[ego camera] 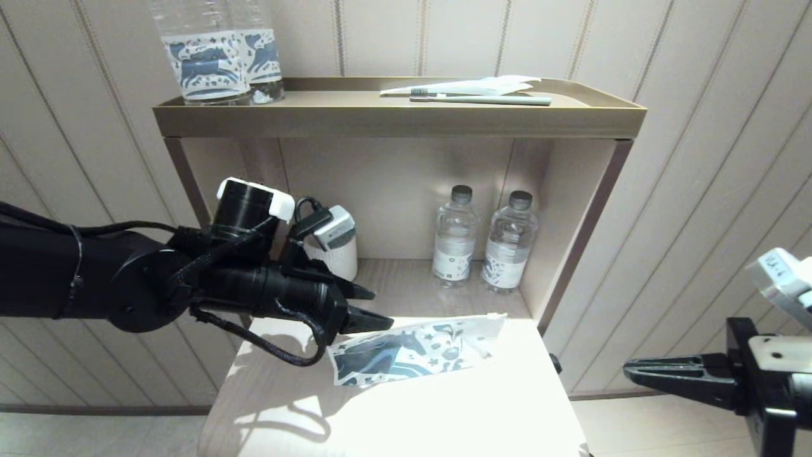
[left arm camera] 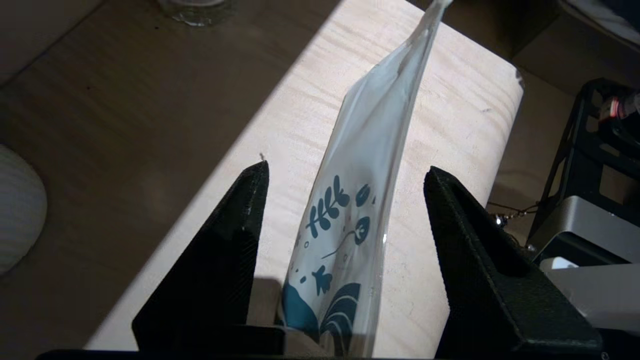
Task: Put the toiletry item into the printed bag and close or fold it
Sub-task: Close the strorage bag and place it on the desk
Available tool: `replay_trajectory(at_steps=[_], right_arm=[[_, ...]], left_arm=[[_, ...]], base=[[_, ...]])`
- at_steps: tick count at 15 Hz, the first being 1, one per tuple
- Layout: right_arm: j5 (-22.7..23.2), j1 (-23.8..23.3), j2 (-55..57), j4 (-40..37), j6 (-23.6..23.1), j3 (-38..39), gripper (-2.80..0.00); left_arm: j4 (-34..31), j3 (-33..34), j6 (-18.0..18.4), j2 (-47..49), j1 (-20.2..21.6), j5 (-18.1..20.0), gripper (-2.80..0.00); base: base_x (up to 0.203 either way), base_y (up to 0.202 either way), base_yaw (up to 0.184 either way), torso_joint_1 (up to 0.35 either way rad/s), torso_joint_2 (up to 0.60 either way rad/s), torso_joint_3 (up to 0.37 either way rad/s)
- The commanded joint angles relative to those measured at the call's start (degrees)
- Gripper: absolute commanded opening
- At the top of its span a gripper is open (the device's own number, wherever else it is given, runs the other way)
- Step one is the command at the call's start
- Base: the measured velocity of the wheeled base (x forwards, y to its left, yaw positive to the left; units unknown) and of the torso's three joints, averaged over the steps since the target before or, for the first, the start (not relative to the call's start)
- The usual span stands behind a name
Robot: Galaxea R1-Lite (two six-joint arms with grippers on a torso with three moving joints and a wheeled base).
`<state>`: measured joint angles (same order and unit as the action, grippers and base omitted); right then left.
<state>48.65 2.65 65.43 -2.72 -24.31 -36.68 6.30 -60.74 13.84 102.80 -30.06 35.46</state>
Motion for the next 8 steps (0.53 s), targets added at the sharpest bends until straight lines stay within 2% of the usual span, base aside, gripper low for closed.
replay_trajectory(at_steps=[1,3,4,6,8], right_arm=[[0.3,0.0,0.0,0.0,-0.2,0.0,-2.8],[0.3,0.0,-0.2,0.0,-0.1,0.0,-2.8],[0.3,0.0,-0.3,0.0,-0.1,-0.1,-2.8],[0.8,0.0,-0.4,0.0,-0.1,-0.1,-2.8],[1.0,-0.1,-0.3,-0.1,0.0,-0.1,-2.8]], left_arm=[[0.0,0.6,0.1,-3.9,0.3,-0.4,0.0],[-0.5,1.1,0.0,-7.9,0.7,-3.1,0.0],[-0.9,1.8,-0.1,-9.8,0.8,-3.9,-2.8],[-1.4,5.7,-0.2,-14.3,-0.3,-6.3,-2.8],[-2.0,8.6,-2.3,-18.9,-3.3,-9.5,-2.8]], base=[[0.0,0.0,0.0,0.0,0.0,0.0],[0.0,0.0,0.0,0.0,0.0,0.0],[0.0,0.0,0.0,0.0,0.0,0.0],[0.0,0.0,0.0,0.0,0.0,0.0],[0.0,0.0,0.0,0.0,0.0,0.0]])
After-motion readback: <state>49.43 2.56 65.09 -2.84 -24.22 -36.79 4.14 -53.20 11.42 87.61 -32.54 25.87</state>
